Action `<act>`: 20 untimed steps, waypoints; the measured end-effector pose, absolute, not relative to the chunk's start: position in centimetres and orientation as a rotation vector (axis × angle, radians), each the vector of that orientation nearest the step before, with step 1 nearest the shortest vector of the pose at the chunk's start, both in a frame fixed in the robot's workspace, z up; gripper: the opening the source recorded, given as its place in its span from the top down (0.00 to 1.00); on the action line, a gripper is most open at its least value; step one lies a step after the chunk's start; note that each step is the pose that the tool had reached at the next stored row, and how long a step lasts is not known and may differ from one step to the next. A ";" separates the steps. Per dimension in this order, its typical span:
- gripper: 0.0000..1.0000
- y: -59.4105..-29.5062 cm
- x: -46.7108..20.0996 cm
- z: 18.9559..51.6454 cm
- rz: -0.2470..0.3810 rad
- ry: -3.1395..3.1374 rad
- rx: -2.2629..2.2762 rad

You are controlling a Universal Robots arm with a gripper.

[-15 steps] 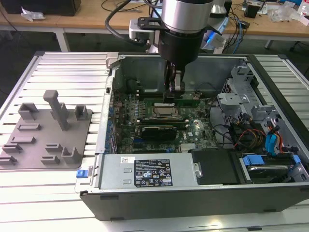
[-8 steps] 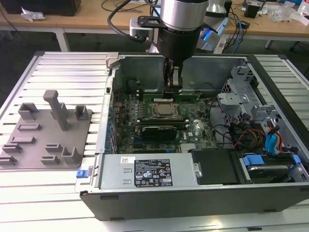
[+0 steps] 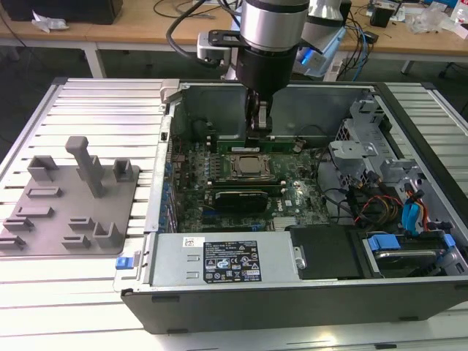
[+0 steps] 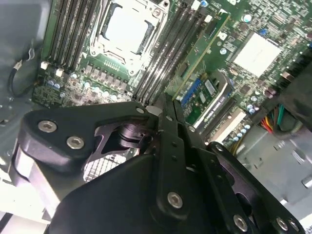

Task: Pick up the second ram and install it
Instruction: 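Pick up the second ram and move it above second insertion slot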

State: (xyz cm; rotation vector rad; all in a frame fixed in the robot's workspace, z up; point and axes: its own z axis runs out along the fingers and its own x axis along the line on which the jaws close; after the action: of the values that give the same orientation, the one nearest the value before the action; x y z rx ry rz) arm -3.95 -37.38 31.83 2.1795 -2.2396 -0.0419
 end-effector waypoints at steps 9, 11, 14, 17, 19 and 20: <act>0.91 -37.2 -4.1 28.6 -0.041 -2.234 2.184; 0.91 -37.2 -4.1 28.6 -0.040 -2.234 2.184; 0.91 -37.2 -4.1 28.2 -0.041 -2.234 2.184; 0.91 -37.2 -4.1 27.7 -0.041 -2.234 2.184; 0.91 -37.2 -4.1 27.5 -0.041 -2.234 2.184; 0.91 -37.2 -4.1 27.3 -0.041 -2.234 2.184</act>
State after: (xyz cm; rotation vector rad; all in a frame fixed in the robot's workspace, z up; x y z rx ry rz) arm -4.08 -37.18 27.35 2.1842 -2.2339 -0.0405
